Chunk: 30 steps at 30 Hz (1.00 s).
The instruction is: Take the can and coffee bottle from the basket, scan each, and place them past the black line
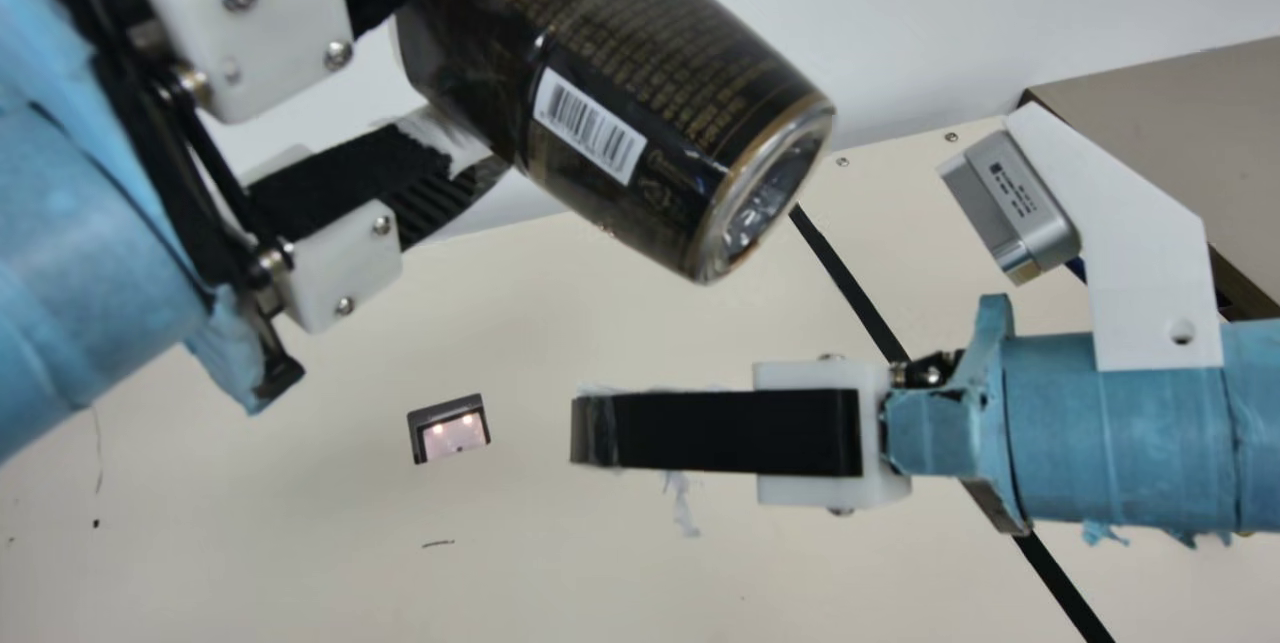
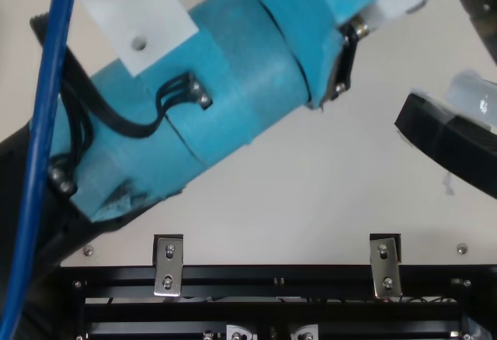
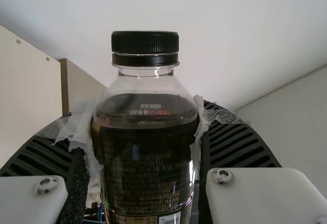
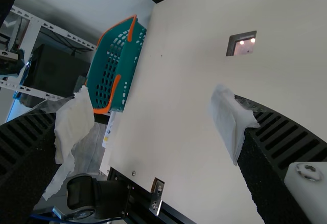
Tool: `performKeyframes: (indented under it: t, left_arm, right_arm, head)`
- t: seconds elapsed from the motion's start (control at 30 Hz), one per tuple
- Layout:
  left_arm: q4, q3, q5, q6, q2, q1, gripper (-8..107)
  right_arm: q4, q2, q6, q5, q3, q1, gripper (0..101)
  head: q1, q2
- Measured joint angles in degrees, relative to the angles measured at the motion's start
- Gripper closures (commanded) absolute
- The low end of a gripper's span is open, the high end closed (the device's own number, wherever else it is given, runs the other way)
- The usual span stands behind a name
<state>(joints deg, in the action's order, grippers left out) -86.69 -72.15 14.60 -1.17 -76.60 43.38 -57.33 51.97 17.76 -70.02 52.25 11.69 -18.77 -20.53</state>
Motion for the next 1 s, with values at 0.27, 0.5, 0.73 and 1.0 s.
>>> performKeyframes:
  t: [0.27, 0.5, 0.73, 1.0]
  left_arm:
    - [-1.4, 0.7, 1.1, 0.5, 0.6, 0.7, 89]
    - [-1.4, 0.7, 1.1, 0.5, 0.6, 0.7, 89]
    - [-1.4, 0.7, 1.1, 0.5, 0.6, 0.7, 89]
    - [-1.3, 1.7, 1.5, 0.7, 0.9, -1.5, 89]
  right_arm:
    - [0.0, 0.0, 0.0, 0.0, 0.0, 0.0, 0]
    - [0.0, 0.0, 0.0, 0.0, 0.0, 0.0, 0]
    - [0.0, 0.0, 0.0, 0.0, 0.0, 0.0, 0]
    - [0.0, 0.0, 0.0, 0.0, 0.0, 0.0, 0]
  head:
    - [0.0, 0.0]
    - [0.0, 0.0]
    - [0.0, -0.3]
    - [0.0, -0.3]
